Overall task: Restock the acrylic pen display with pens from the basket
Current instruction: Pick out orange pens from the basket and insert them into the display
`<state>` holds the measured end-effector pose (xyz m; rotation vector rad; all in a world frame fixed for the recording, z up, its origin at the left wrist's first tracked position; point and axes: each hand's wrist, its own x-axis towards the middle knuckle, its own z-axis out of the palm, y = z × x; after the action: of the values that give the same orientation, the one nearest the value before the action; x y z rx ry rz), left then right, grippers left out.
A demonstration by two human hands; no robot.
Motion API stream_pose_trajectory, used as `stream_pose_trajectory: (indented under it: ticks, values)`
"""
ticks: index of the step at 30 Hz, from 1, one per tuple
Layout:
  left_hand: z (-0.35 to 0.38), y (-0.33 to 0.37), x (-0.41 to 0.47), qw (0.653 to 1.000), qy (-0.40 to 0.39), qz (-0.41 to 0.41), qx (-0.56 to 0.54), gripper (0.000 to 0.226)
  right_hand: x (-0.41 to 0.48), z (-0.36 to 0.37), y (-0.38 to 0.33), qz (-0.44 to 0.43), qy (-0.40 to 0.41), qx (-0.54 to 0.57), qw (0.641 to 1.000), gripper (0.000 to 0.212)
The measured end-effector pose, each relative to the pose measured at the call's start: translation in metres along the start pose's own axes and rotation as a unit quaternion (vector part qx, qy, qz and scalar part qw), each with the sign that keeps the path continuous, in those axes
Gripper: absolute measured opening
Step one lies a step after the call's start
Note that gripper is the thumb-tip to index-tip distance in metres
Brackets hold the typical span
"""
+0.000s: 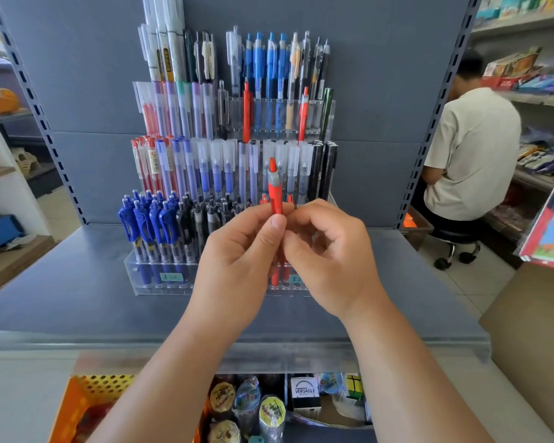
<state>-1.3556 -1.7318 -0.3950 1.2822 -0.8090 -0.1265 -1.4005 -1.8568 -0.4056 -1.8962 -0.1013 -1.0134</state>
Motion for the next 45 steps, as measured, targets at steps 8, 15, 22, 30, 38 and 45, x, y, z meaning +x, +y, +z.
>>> stream_pose_trajectory:
  ticks: [8,15,22,30,38,45]
  values:
    - [0.004,-0.009,0.001,0.999,0.004,-0.040,0.000,0.024,0.002,-0.001,0.006,0.032,0.028,-0.027,0.999,0.011]
    - [0.002,-0.017,0.001,0.995,0.004,-0.070,0.068,0.025,0.006,-0.013,0.029,0.061,0.097,-0.141,0.983,0.013]
    - [0.000,-0.018,0.003,0.995,0.030,-0.082,0.049,0.024,0.006,-0.012,0.037,0.079,0.090,-0.176,0.977,0.011]
    - [-0.004,-0.017,0.003,0.994,0.044,-0.081,0.066,0.027,0.007,-0.005,0.039,0.137,0.079,-0.205,0.966,0.009]
    - [-0.006,-0.017,0.004,0.993,0.045,-0.080,0.076,0.026,0.010,-0.002,0.036,0.192,0.048,-0.291,0.936,0.011]
    - [-0.007,-0.018,0.003,0.993,0.039,-0.078,0.080,0.026,0.012,0.002,0.034,0.226,0.034,-0.322,0.919,0.011]
